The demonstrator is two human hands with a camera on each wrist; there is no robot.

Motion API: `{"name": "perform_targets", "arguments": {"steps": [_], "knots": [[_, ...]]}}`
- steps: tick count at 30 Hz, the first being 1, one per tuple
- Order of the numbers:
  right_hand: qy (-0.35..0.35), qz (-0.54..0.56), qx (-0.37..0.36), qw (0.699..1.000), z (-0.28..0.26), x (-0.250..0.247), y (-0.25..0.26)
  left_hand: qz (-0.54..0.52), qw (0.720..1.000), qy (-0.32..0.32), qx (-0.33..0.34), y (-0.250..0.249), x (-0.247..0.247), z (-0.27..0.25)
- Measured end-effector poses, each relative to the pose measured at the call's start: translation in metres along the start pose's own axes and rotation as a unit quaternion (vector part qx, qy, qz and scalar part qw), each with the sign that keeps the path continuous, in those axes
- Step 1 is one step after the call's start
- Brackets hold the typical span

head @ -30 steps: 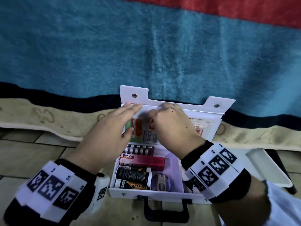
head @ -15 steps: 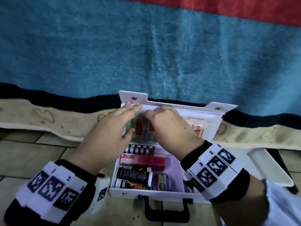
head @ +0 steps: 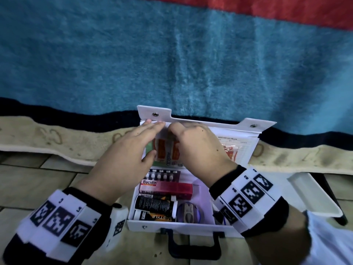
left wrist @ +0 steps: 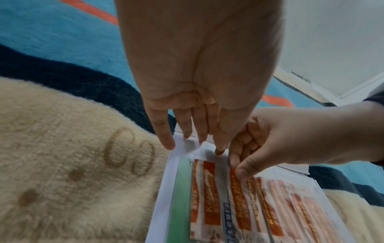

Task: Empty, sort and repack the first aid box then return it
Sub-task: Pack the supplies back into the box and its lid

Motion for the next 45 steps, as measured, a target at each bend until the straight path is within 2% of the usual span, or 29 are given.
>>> {"name": "perform_targets", "arguments": {"steps": [7,9,12,16,21,24,26,28,30,32,33,41,45], "knots": [[0.021,-0.002,0.001,1.0,0.0,0.005,-0.006,0.002,1.0,0.001,0.004,-0.001,0.003,-0.001],[0.007,0.018,0.006,1.0,-0.004,0.001,-0.009,0.009,1.0,0.005,0.007,-0.004,0.003,-0.003],[-0.016,0.058,0.034,0.998,-0.022,-0.012,-0.019,0.005,1.0,0.004,0.002,-0.012,0.003,-0.009],[-0.004,0.096,0.074,0.993,-0.063,-0.022,-0.035,-0.011,1.0,-0.005,-0.011,-0.029,0.006,-0.014],[0.004,0.113,0.173,0.979,-0.136,-0.021,-0.072,-0.034,0.999,-0.004,-0.023,-0.043,0.017,-0.018],[-0.015,0.117,0.264,0.957,-0.187,-0.02,-0.104,-0.034,0.999,0.015,-0.032,-0.048,0.024,-0.019],[-0.002,0.114,0.325,0.939,-0.223,-0.014,-0.131,-0.025,0.999,0.036,-0.027,-0.055,0.031,-0.021],[0.066,0.1,0.391,0.912,-0.26,0.0,-0.157,-0.021,0.997,0.08,-0.012,-0.066,0.045,-0.024],[0.204,0.057,0.447,0.869,-0.297,0.022,-0.176,-0.01,0.99,0.136,0.014,-0.081,0.063,-0.028],[0.323,0.045,0.45,0.831,-0.324,0.045,-0.18,0.009,0.982,0.189,0.031,-0.093,0.081,-0.033],[0.342,0.059,0.448,0.824,-0.331,0.052,-0.179,0.021,0.978,0.204,0.035,-0.097,0.088,-0.034],[0.29,0.044,0.427,0.855,-0.314,0.056,-0.18,0.083,0.971,0.224,0.002,-0.107,0.107,-0.035],[0.308,0.006,0.378,0.873,-0.292,0.068,-0.172,0.083,0.972,0.218,-0.022,-0.106,0.108,-0.033]]}}
Point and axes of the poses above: each hand's wrist, its own z-axis towards the middle knuckle, its own x-axis out of the palm, y = z × x, the point moved 6 cm from there along z, towards the middle knuckle, and after that the axes turned 8 degrees about y, right-handed, at the moved point
